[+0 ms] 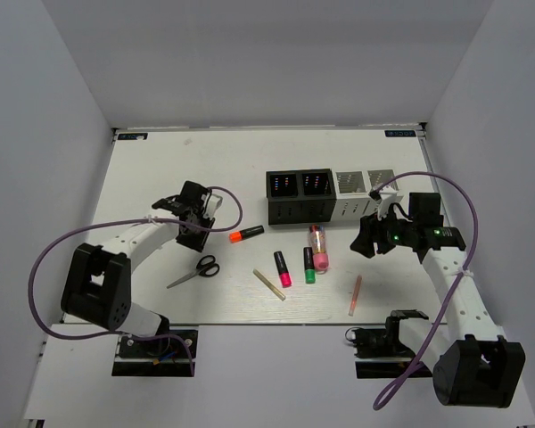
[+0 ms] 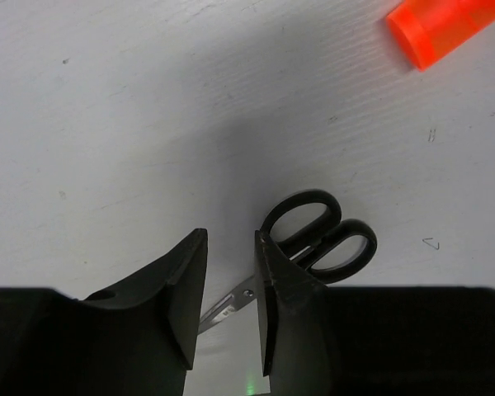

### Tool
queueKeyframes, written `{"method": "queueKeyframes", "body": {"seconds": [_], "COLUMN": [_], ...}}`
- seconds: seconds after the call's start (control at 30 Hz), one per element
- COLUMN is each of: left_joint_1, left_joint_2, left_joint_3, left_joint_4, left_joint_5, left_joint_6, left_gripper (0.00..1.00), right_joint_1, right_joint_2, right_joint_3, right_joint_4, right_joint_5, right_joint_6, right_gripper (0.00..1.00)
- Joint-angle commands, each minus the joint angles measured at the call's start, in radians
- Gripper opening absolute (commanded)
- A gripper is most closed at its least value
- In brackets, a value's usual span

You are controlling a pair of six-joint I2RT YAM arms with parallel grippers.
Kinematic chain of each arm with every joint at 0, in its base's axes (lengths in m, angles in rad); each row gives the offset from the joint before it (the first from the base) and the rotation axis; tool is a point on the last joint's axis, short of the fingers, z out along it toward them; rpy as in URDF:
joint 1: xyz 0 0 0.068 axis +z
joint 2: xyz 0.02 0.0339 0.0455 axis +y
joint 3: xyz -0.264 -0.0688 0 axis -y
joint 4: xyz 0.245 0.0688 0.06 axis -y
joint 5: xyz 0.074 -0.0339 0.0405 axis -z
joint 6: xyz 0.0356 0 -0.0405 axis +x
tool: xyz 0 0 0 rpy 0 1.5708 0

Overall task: Sort the stationery into containers
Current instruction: Pick up the scissors from the center of the board.

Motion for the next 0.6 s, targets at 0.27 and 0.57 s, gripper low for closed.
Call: {"method": "queueKeyframes", "body": {"seconds": [0.27, 0.57], "left_joint_1": [0.010, 0.004], "left_joint_2": [0.035, 0.070], "left_joint_3": [-0.033, -0.042], "left_joint_4": [0.110, 0.095], "left_joint_5": [0.101, 0.114], "left_joint_6": [0.009, 0.029], "left_gripper": [0.42, 0.43], "right_joint_1": [-0.001, -0.001], "right_joint_2": [-0.013, -0.013], "right_joint_3": [0.046, 0.048], "right_joint_4": [-0.031, -0.032], "right_joint_5": [-0.014, -0.011], "right_joint_6": [-0.022, -0.028], "right_gripper": [0.66, 0.67]}}
